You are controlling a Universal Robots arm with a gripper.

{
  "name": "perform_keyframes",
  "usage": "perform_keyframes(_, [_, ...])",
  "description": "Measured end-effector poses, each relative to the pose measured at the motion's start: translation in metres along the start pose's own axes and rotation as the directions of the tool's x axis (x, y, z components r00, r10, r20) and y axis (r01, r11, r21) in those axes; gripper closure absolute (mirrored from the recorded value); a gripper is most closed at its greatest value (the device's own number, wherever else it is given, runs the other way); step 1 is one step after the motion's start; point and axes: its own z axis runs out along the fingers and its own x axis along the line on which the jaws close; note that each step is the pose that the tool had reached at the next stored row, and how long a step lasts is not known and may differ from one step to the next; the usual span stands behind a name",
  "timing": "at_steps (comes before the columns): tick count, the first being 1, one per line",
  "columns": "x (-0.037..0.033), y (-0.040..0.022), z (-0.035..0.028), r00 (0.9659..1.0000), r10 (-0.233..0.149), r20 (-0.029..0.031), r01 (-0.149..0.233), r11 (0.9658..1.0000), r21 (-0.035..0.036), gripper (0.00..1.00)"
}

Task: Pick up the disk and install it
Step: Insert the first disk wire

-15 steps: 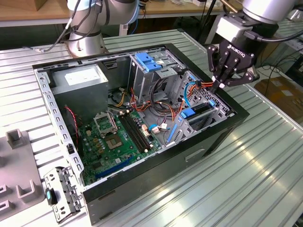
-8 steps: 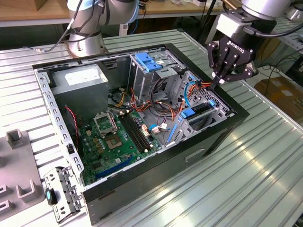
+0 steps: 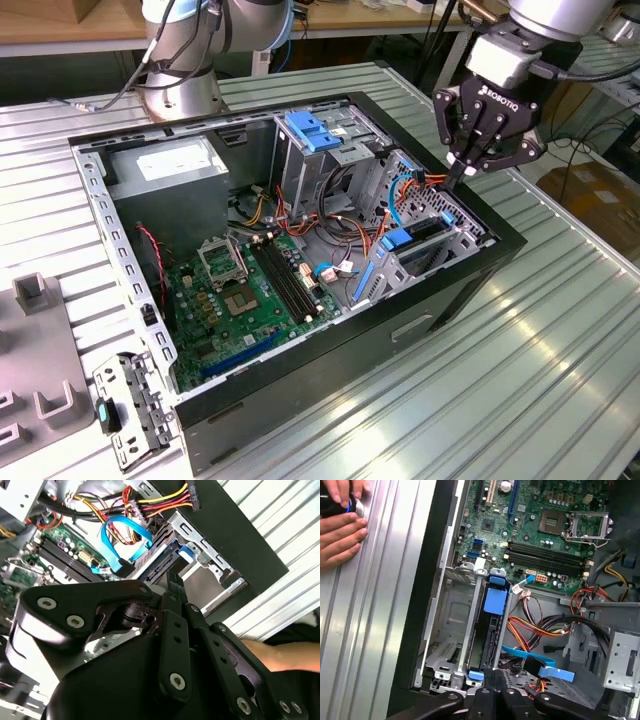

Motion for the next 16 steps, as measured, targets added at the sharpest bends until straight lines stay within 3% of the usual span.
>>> perform_keyframes(2, [0.0,0.0,0.0003,0.9978,-0.066,-0.0007,0.066,0.9978,0.001,0.89])
perform_keyframes(3, [0.0,0.0,0.0005,0.9948,-0.102,-0.0012,0.102,0.9948,0.0015,0.89])
perform_keyframes(4, [-0.0001,-0.0009,0.0006,0.9932,-0.117,-0.0014,0.117,0.9932,0.0017,0.89])
perform_keyframes(9, [-0.0044,-0.0128,0.0006,0.99,-0.141,-0.0016,0.141,0.99,0.0021,0.89])
perform_keyframes(16, [-0.0131,-0.024,0.0004,0.985,-0.172,-0.0019,0.172,0.985,0.0026,0.89])
